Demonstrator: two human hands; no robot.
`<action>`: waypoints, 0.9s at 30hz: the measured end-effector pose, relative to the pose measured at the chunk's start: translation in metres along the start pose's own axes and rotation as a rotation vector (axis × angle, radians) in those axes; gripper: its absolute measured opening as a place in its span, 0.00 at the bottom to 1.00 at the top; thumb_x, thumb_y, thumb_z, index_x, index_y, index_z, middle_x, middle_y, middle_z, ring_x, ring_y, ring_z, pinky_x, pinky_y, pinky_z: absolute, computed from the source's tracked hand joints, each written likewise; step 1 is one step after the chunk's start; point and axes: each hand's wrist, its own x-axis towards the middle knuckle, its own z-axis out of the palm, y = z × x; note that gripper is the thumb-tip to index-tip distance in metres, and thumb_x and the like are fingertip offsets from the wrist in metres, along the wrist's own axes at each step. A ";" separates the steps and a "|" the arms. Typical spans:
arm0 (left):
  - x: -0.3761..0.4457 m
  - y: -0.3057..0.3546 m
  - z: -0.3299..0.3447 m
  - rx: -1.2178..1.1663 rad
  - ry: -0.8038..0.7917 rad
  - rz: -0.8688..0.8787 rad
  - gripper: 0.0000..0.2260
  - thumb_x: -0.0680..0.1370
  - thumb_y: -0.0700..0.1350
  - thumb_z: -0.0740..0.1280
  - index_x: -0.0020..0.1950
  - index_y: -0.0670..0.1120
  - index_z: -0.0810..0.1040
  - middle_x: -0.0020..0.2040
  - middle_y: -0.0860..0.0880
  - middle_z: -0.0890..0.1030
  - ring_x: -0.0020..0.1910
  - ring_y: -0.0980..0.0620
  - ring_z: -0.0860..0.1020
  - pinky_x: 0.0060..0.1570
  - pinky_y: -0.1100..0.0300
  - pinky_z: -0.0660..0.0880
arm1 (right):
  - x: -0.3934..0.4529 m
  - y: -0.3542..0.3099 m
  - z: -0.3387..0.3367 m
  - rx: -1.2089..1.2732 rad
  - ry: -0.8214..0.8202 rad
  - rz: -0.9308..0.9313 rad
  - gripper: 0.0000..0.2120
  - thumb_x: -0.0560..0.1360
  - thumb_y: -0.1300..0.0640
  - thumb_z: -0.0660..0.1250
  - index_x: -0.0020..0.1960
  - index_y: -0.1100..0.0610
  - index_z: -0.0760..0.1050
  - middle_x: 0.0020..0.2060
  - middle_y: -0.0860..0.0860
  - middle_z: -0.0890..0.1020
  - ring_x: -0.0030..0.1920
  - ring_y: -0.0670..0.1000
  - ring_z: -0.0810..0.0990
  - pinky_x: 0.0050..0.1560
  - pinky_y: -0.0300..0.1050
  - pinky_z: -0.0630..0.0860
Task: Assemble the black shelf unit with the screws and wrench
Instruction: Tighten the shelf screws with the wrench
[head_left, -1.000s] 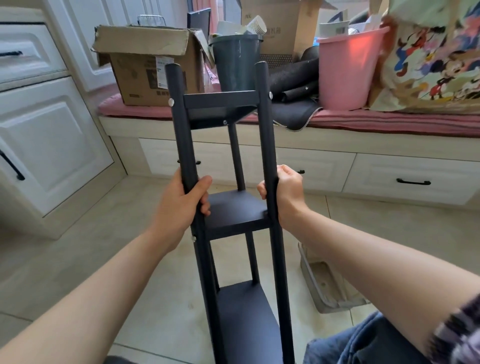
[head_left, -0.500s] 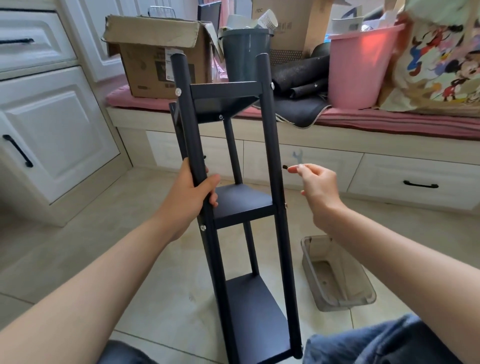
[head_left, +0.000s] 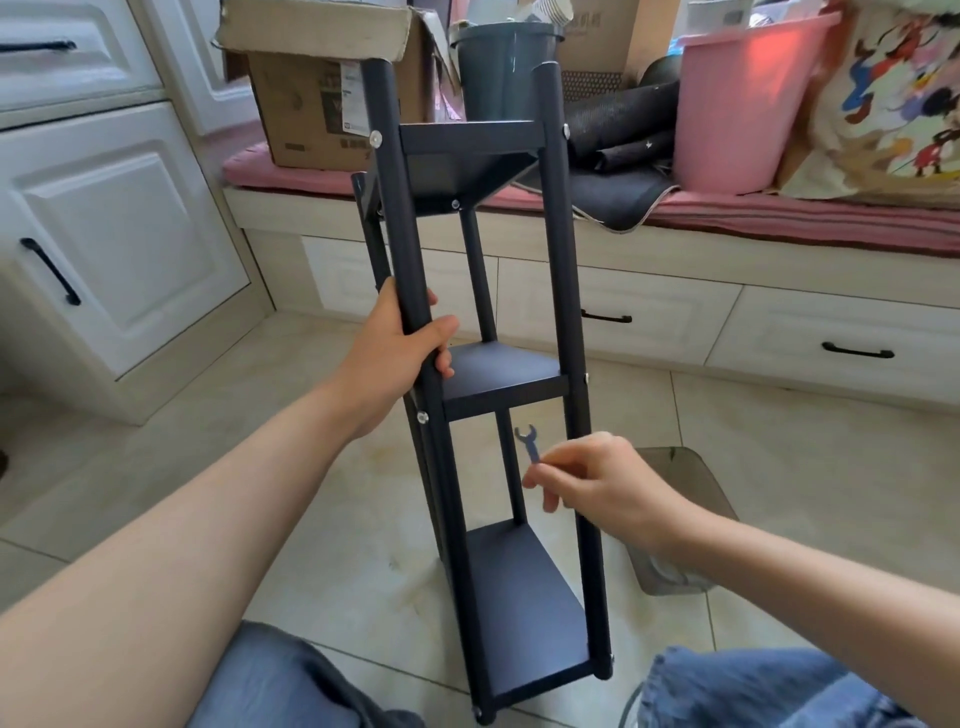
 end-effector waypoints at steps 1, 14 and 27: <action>-0.001 0.000 0.000 0.007 -0.005 -0.003 0.09 0.82 0.38 0.65 0.55 0.46 0.65 0.33 0.48 0.72 0.32 0.48 0.74 0.47 0.44 0.77 | 0.002 -0.002 0.005 -0.031 -0.029 0.007 0.13 0.79 0.56 0.66 0.38 0.55 0.83 0.27 0.45 0.81 0.26 0.41 0.71 0.29 0.29 0.66; -0.003 -0.003 -0.001 0.058 -0.026 -0.001 0.09 0.81 0.40 0.66 0.55 0.49 0.66 0.30 0.52 0.76 0.33 0.50 0.77 0.55 0.35 0.78 | 0.036 -0.018 0.039 -0.112 -0.062 0.006 0.13 0.80 0.61 0.60 0.52 0.60 0.84 0.31 0.41 0.76 0.26 0.35 0.74 0.28 0.26 0.66; -0.005 0.001 0.000 0.086 -0.026 -0.002 0.12 0.82 0.41 0.65 0.62 0.43 0.66 0.30 0.50 0.77 0.33 0.50 0.78 0.54 0.39 0.79 | 0.043 -0.012 0.056 0.088 0.077 0.062 0.12 0.81 0.56 0.65 0.49 0.61 0.85 0.33 0.50 0.81 0.25 0.40 0.70 0.30 0.29 0.64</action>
